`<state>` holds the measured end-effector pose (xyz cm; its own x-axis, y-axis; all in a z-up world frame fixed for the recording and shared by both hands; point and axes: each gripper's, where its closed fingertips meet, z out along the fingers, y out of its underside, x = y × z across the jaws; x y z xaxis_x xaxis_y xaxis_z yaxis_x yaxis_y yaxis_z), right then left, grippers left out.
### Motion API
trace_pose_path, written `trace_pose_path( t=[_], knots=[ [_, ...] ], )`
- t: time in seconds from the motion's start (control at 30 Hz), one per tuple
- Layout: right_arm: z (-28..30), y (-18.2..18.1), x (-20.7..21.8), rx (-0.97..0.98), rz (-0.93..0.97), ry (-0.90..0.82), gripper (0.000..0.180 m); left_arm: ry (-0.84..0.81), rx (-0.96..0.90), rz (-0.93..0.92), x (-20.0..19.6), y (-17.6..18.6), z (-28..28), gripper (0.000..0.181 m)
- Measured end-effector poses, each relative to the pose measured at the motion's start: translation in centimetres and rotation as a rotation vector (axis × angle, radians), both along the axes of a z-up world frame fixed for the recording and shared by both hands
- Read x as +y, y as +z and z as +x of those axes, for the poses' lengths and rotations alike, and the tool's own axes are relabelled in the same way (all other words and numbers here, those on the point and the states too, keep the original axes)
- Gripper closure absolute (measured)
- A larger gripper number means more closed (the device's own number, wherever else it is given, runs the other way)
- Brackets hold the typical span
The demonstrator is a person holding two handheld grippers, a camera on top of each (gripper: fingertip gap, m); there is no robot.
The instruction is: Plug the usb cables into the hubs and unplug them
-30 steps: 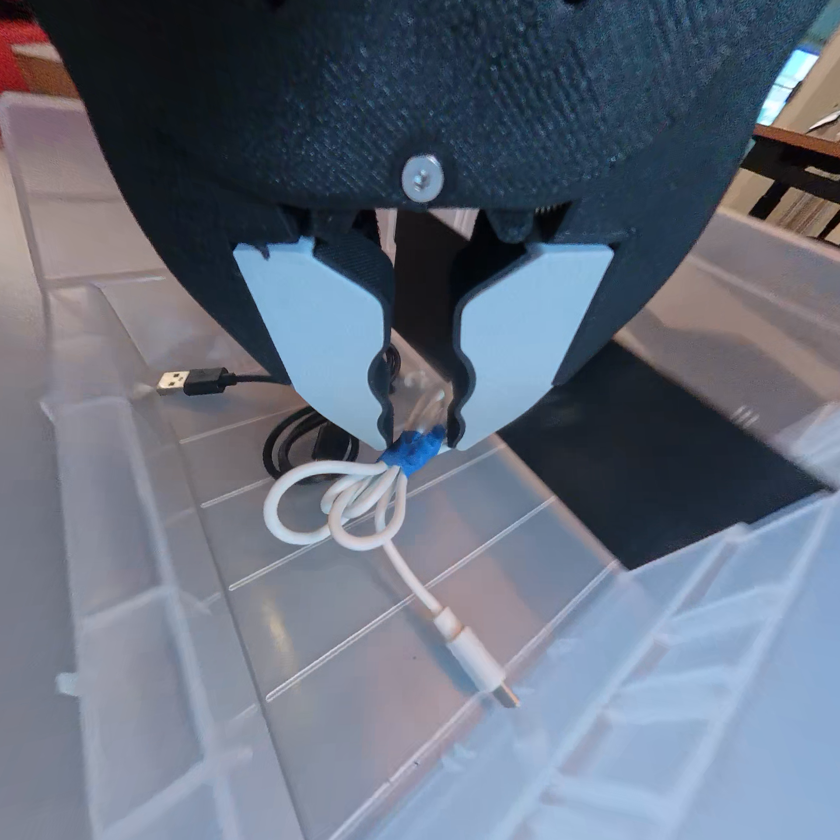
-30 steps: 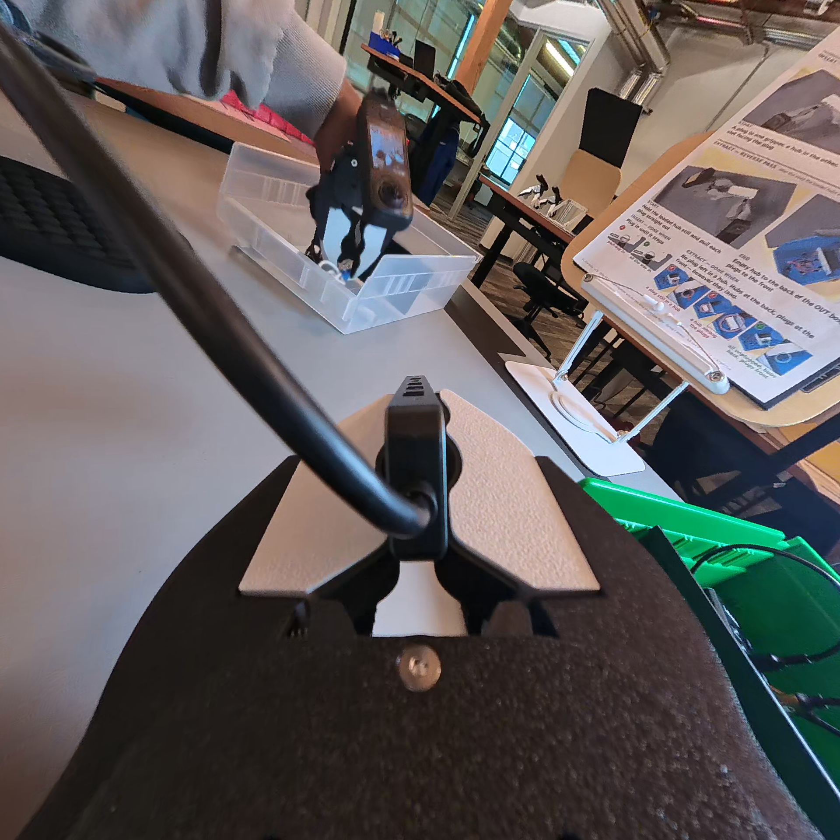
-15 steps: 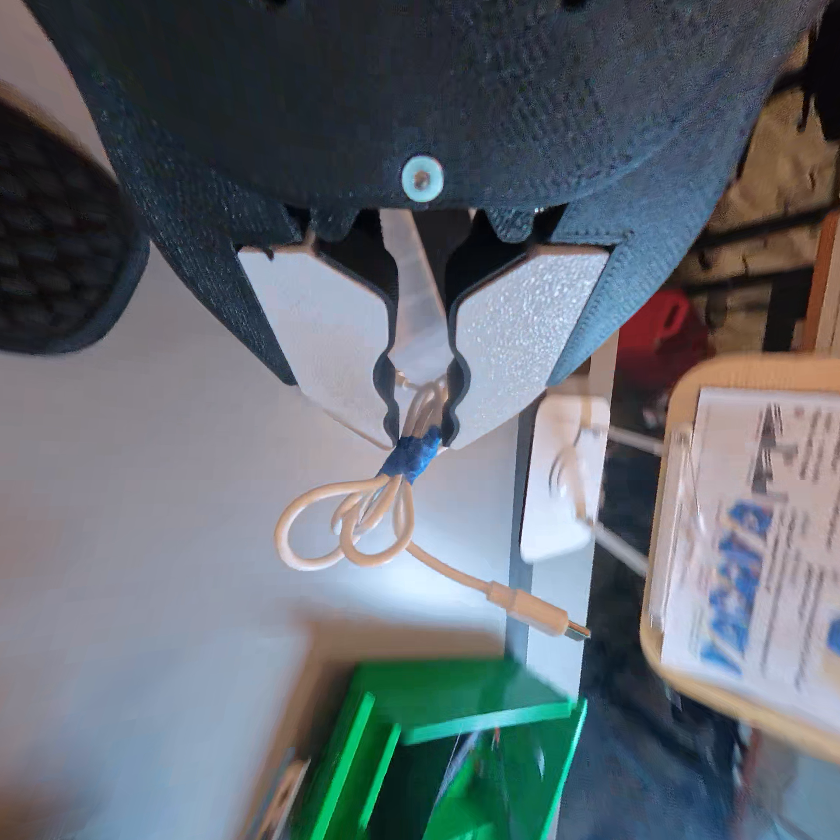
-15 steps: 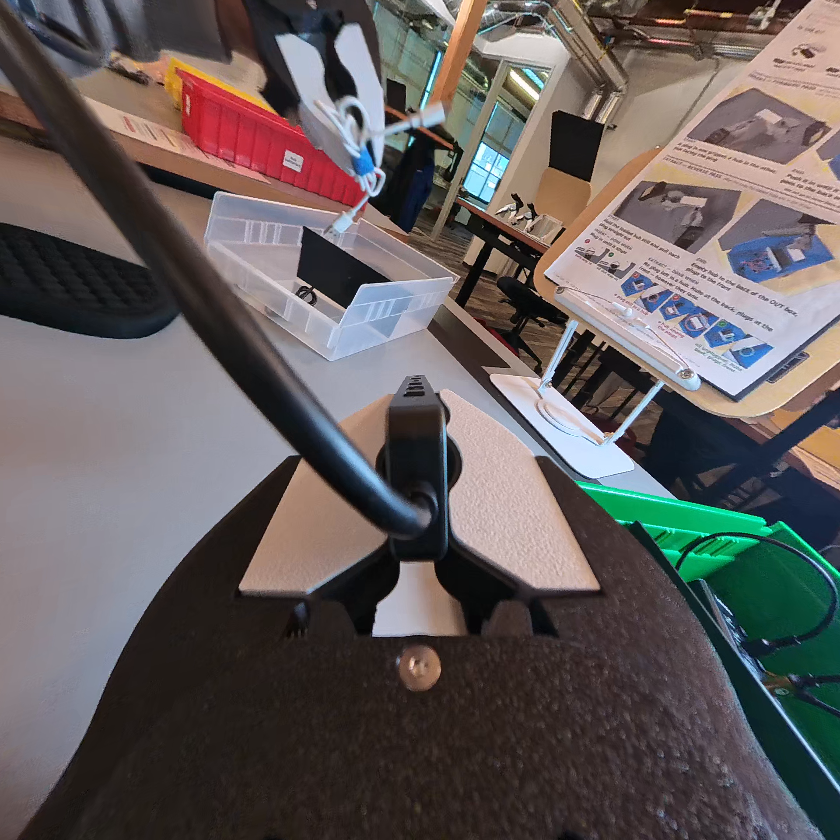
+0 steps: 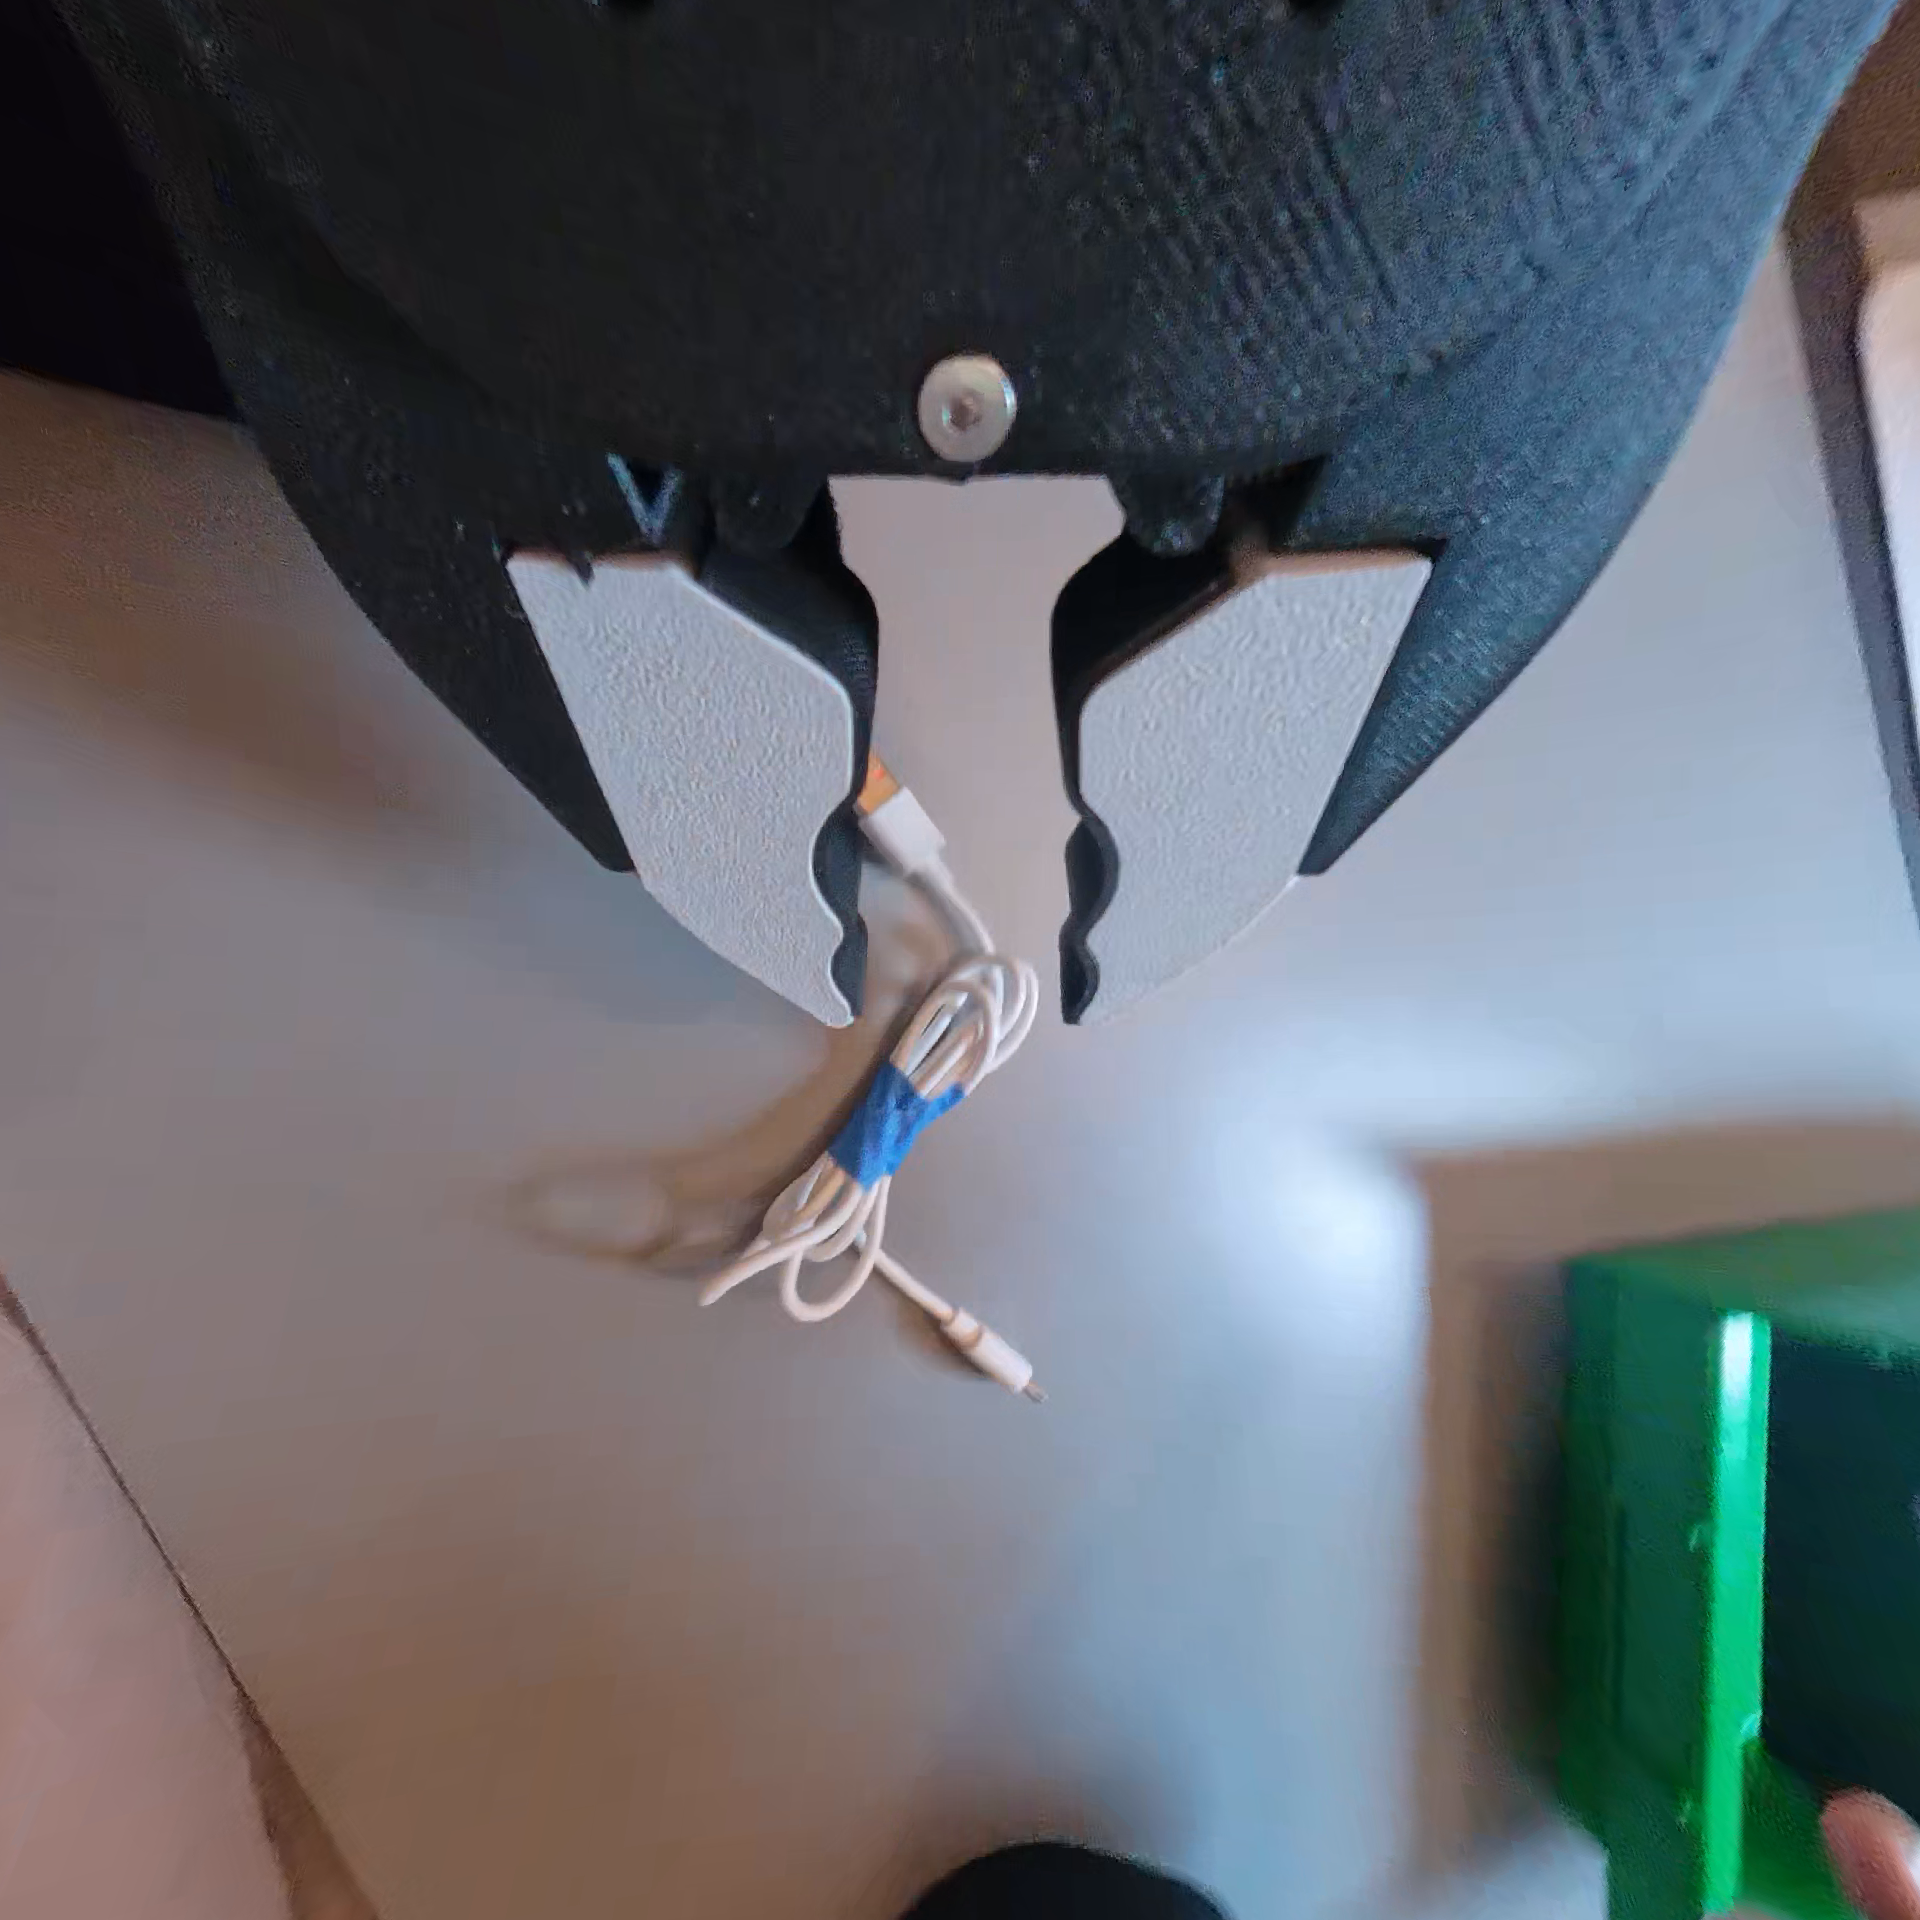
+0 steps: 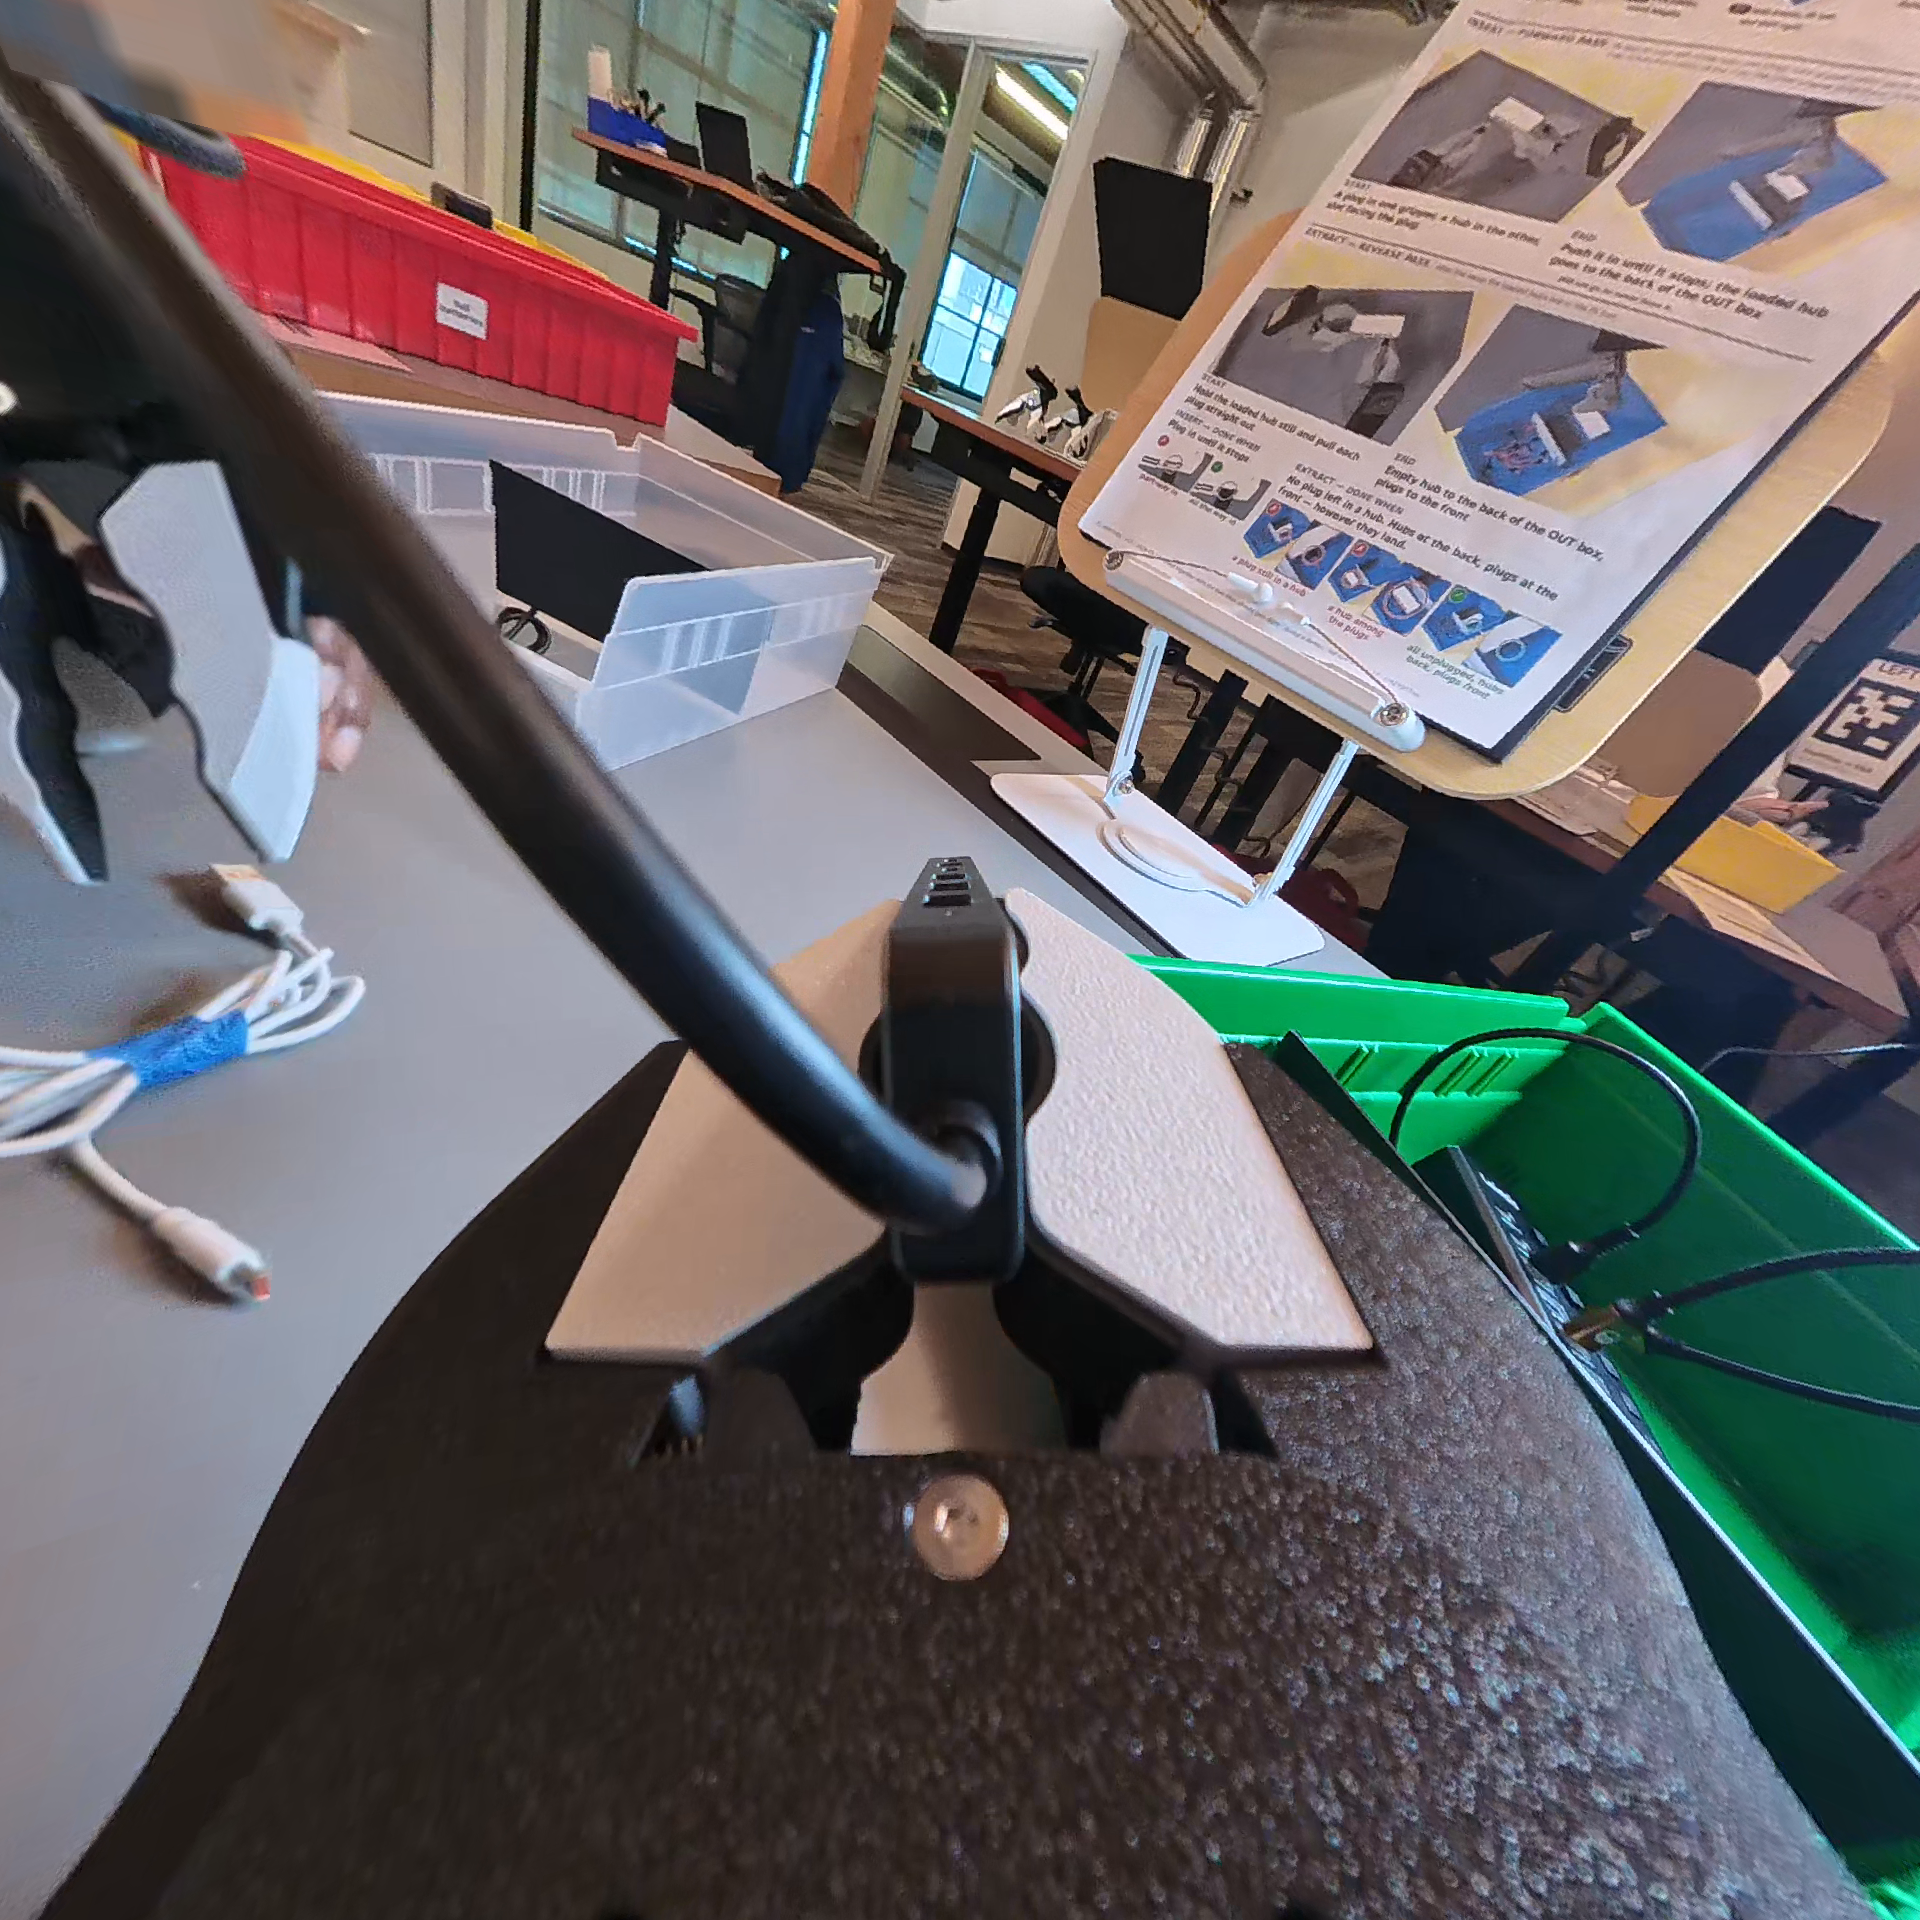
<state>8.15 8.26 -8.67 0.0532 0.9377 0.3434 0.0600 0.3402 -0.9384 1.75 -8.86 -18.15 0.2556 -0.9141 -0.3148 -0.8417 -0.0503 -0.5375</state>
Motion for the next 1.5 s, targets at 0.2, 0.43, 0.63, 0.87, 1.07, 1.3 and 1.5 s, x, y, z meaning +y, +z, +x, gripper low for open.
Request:
trace_pose_path(
  t=[0.2, 0.43, 0.63, 0.87, 1.07, 1.3, 1.5],
  knots=[
    [-0.2, -0.3, -0.4, -0.019, 0.001, 0.016, 0.168, 0.312, 0.027, -0.262, -2.2, -3.2, -4.2, 0.137],
    [-0.4, -0.6, -0.4, -0.031, -0.013, 0.021, 0.168, 0.262, 0.097, -0.244, -1.5, -4.8, -4.5, 0.164],
    [-0.3, -0.6, -0.2, -0.020, -0.042, 0.025, 0.168, -0.210, 0.533, 0.020, 1.8, -4.6, -6.5, 0.173],
    [0.0, -0.3, 0.0, -0.012, -0.034, 0.021, 0.168, 0.145, 0.437, 0.206, 10.0, -1.5, -8.6, 0.148],
    [0.1, -0.2, 0.4, -0.011, -0.058, 0.018, 0.168, 0.540, -0.149, -0.259, 7.2, -1.1, -5.0, 0.142],
    [0.1, -0.1, 0.2, -0.008, -0.071, 0.020, 0.168, 0.666, -0.105, -0.306, 5.7, -4.1, -3.5, 0.155],
    [0.0, -0.7, 0.1, -0.029, -0.006, 0.012, 0.168, 0.572, -0.086, -0.289, 5.5, -4.8, -1.8, 0.164]
  ],
)
